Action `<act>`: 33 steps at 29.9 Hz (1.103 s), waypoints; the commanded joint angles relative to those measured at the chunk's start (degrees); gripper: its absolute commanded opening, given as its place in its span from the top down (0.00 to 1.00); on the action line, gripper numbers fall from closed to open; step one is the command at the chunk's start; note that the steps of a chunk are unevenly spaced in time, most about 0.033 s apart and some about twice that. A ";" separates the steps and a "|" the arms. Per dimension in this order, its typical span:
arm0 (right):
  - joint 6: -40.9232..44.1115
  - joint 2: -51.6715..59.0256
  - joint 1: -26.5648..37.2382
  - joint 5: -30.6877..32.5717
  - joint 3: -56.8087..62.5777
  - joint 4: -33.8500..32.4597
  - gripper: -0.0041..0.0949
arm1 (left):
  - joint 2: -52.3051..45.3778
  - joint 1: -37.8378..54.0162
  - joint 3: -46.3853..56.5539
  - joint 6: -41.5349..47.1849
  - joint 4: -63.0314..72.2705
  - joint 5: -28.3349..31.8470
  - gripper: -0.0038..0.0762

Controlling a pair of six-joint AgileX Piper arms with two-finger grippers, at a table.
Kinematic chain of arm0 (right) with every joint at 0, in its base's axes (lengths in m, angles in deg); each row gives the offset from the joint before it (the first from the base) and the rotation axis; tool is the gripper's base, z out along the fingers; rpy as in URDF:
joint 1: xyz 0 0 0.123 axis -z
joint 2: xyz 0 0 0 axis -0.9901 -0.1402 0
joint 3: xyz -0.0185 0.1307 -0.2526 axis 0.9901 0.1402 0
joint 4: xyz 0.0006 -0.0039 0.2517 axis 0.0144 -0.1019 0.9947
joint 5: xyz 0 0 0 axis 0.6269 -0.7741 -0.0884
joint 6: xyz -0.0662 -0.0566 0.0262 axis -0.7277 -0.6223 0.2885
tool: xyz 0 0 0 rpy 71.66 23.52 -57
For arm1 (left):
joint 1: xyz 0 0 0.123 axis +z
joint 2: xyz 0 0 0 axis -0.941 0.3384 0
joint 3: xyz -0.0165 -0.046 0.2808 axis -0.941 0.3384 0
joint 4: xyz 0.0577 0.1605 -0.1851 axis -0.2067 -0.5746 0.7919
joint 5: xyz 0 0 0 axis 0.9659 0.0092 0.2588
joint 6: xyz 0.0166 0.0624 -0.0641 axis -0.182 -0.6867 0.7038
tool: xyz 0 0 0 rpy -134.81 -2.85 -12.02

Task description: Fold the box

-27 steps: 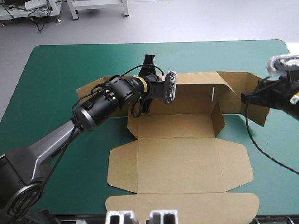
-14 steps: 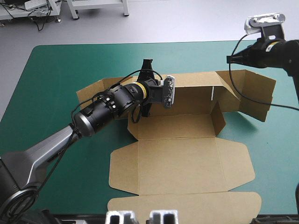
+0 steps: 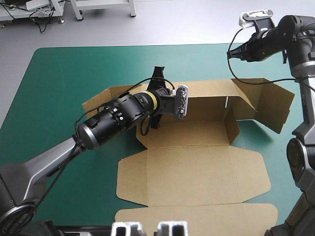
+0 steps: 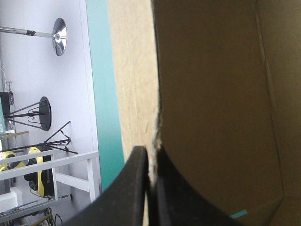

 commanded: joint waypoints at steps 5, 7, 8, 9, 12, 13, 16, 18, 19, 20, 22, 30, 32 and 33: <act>-1.13 0.70 5.07 0.02 -0.53 3.81 0.98 | -2.06 -0.90 -1.07 0.93 1.46 0.75 0.96; -1.37 0.70 5.80 0.02 0.50 4.63 0.98 | -2.06 -0.90 -1.07 0.93 1.45 0.97 0.96; -1.37 0.70 5.93 0.02 1.17 4.63 0.98 | -2.06 -0.90 -1.07 0.93 1.45 1.13 0.96; -1.51 0.70 6.17 0.02 2.09 4.63 0.98 | -2.06 -0.90 -1.07 0.93 1.45 1.39 0.96; -2.47 0.70 6.32 0.02 5.48 5.18 0.98 | -2.06 -0.90 -1.07 0.93 1.15 1.93 0.96; -2.46 0.70 6.32 0.02 6.48 5.18 0.98 | -2.06 -0.90 -1.07 0.93 1.15 2.21 0.96; -2.98 1.25 6.32 0.02 9.54 6.66 0.98 | -2.06 -0.90 -1.07 1.21 1.15 2.21 0.96; -3.52 1.79 6.32 0.02 10.38 7.65 0.98 | -2.06 -0.90 -1.07 1.62 1.15 2.21 0.96; -3.72 2.06 6.32 0.02 10.68 7.67 0.98 | -2.06 -0.90 -1.07 1.75 1.15 2.21 0.96; -3.73 2.42 6.32 0.02 10.98 7.67 0.98 | -2.06 -0.90 -1.07 2.37 1.15 2.21 0.96; -3.73 2.99 6.32 0.12 11.11 7.21 0.98 | -2.06 -0.90 -1.07 2.87 1.04 2.21 0.96; -5.44 7.13 7.77 0.12 18.45 6.89 0.98 | -2.06 -0.90 -1.07 4.53 0.93 2.21 0.96; -6.68 8.42 8.99 0.12 21.32 7.40 0.98 | -2.06 -0.90 -1.07 4.95 0.93 2.21 0.96; -7.59 9.22 9.82 0.12 22.62 8.03 0.98 | -2.06 -0.90 -1.07 5.06 0.93 2.21 0.96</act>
